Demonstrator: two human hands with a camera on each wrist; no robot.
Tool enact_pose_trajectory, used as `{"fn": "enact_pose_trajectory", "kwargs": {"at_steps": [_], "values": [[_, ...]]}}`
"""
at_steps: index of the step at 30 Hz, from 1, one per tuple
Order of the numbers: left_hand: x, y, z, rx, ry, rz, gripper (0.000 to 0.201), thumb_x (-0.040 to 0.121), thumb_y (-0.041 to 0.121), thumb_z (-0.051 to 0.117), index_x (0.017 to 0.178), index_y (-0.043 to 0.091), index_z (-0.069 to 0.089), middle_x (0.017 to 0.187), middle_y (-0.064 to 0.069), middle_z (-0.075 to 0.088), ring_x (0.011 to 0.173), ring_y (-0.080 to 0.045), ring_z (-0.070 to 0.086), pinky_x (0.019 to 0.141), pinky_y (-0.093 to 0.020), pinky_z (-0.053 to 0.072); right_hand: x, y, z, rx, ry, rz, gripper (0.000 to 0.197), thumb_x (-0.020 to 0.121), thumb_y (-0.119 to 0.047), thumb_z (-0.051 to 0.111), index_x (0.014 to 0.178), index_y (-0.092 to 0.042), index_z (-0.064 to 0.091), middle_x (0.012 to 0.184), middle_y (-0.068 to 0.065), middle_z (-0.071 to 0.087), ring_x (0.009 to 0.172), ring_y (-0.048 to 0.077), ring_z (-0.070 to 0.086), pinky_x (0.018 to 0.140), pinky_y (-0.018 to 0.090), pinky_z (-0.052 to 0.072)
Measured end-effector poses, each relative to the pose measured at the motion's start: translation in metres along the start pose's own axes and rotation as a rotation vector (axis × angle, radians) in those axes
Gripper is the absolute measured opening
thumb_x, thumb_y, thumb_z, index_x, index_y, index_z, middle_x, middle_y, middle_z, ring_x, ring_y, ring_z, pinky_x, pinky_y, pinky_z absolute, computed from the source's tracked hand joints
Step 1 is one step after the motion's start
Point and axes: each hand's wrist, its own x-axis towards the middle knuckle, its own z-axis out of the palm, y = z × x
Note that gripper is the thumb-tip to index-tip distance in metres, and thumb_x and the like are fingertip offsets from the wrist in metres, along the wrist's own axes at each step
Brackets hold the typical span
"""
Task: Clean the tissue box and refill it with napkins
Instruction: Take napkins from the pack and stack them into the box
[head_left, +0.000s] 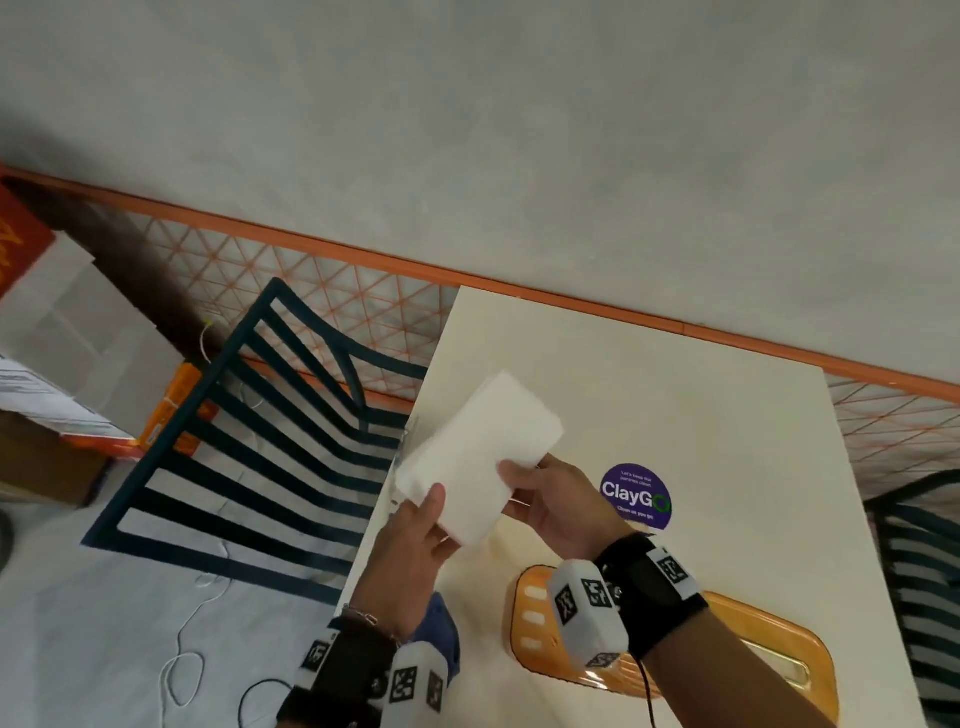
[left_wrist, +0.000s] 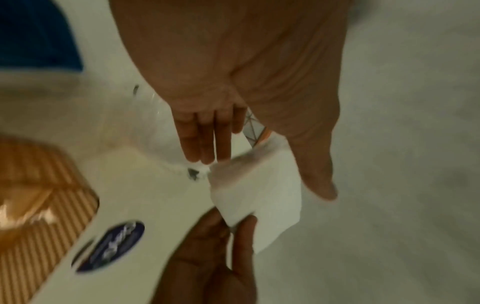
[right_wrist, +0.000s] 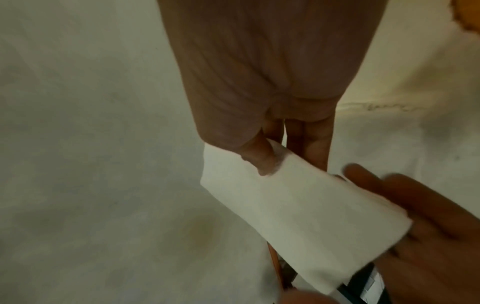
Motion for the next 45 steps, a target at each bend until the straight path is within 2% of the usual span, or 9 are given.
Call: {"fn": "enact_pose_trajectory", "kwargs": {"at_steps": [3, 7, 12, 16, 19, 28, 32, 39, 45], "values": [[-0.01, -0.002, 0.029, -0.081, -0.156, -0.038, 0.046, 0.09, 0.016, 0.067, 0.136, 0.013, 0.062, 0.13, -0.019, 0.069, 0.121, -0.037, 0.066, 0.101, -0.051, 0.052, -0.026, 0.007, -0.011, -0.018, -0.006, -0.036, 0.038, 0.094, 0.0, 0.065, 0.131, -0.003, 0.062, 0.13, 0.015, 0.069, 0.122, 0.035, 0.065, 0.099, 0.044, 0.056], [-0.006, -0.02, 0.041, 0.096, -0.087, -0.006, 0.047, 0.077, -0.001, 0.078, 0.123, 0.007, 0.072, 0.121, -0.02, 0.073, 0.114, -0.041, 0.069, 0.101, -0.06, 0.052, -0.067, 0.001, -0.043, -0.158, 0.037, -0.152, 0.044, 0.088, 0.004, 0.071, 0.13, -0.005, 0.062, 0.125, 0.015, 0.072, 0.117, 0.032, 0.069, 0.101, 0.049, 0.054], [-0.008, -0.036, 0.047, 0.361, -0.128, -0.052, 0.065, 0.055, 0.011, 0.085, 0.119, 0.009, 0.072, 0.112, -0.019, 0.076, 0.11, -0.04, 0.07, 0.097, -0.057, 0.055, -0.115, -0.016, -0.089, -0.384, 0.087, -0.195, 0.047, 0.078, -0.007, 0.085, 0.122, -0.014, 0.068, 0.116, 0.009, 0.076, 0.106, 0.029, 0.074, 0.093, 0.046, 0.059], [-0.016, -0.051, 0.069, 0.44, -0.182, -0.101, 0.055, 0.058, 0.007, 0.081, 0.113, 0.009, 0.074, 0.109, -0.021, 0.076, 0.106, -0.041, 0.071, 0.095, -0.059, 0.056, -0.135, -0.008, -0.108, -0.482, 0.079, -0.179, 0.049, 0.073, -0.012, 0.09, 0.118, -0.021, 0.073, 0.111, 0.003, 0.078, 0.104, 0.023, 0.075, 0.093, 0.045, 0.06], [-0.024, -0.065, 0.086, 0.539, -0.167, -0.082, 0.045, 0.065, 0.005, 0.082, 0.108, 0.016, 0.077, 0.105, -0.012, 0.079, 0.104, -0.035, 0.073, 0.096, -0.057, 0.056, -0.142, 0.007, -0.122, -0.551, 0.136, -0.192, 0.05, 0.067, -0.018, 0.094, 0.113, -0.023, 0.076, 0.107, 0.0, 0.079, 0.102, 0.02, 0.075, 0.095, 0.048, 0.059], [-0.038, -0.092, 0.092, 0.671, -0.053, -0.019, 0.037, 0.073, 0.002, 0.083, 0.106, 0.014, 0.076, 0.098, -0.003, 0.081, 0.101, -0.026, 0.074, 0.095, -0.046, 0.058, -0.157, 0.037, -0.153, -0.514, 0.105, -0.2, 0.041, 0.085, -0.016, 0.081, 0.123, -0.026, 0.071, 0.116, -0.003, 0.077, 0.109, 0.018, 0.072, 0.1, 0.047, 0.057], [-0.046, -0.101, 0.107, 0.751, -0.127, 0.027, 0.04, 0.075, 0.003, 0.084, 0.11, 0.022, 0.074, 0.101, 0.003, 0.08, 0.098, -0.017, 0.075, 0.086, -0.034, 0.06, -0.17, 0.039, -0.17, -0.509, 0.126, -0.23, 0.037, 0.088, -0.014, 0.077, 0.122, -0.025, 0.072, 0.116, -0.003, 0.077, 0.11, 0.017, 0.072, 0.098, 0.042, 0.057], [-0.053, -0.17, 0.189, 0.929, -0.307, 0.168, 0.032, 0.068, 0.009, 0.087, 0.093, 0.025, 0.075, 0.088, 0.006, 0.078, 0.085, -0.009, 0.073, 0.064, -0.021, 0.057, -0.224, 0.038, -0.26, -0.446, 0.408, -0.305, 0.032, 0.077, 0.002, 0.08, 0.103, -0.015, 0.076, 0.103, 0.004, 0.079, 0.1, 0.024, 0.074, 0.087, 0.037, 0.06], [-0.065, -0.267, 0.211, 0.987, -0.376, 0.093, 0.026, 0.068, 0.013, 0.087, 0.086, 0.03, 0.077, 0.081, 0.014, 0.077, 0.074, 0.0, 0.07, 0.061, -0.015, 0.052, -0.267, 0.091, -0.333, -0.389, 0.553, -0.233, 0.028, 0.072, 0.005, 0.084, 0.092, -0.014, 0.077, 0.092, 0.006, 0.078, 0.088, 0.023, 0.073, 0.078, 0.038, 0.06]]}}
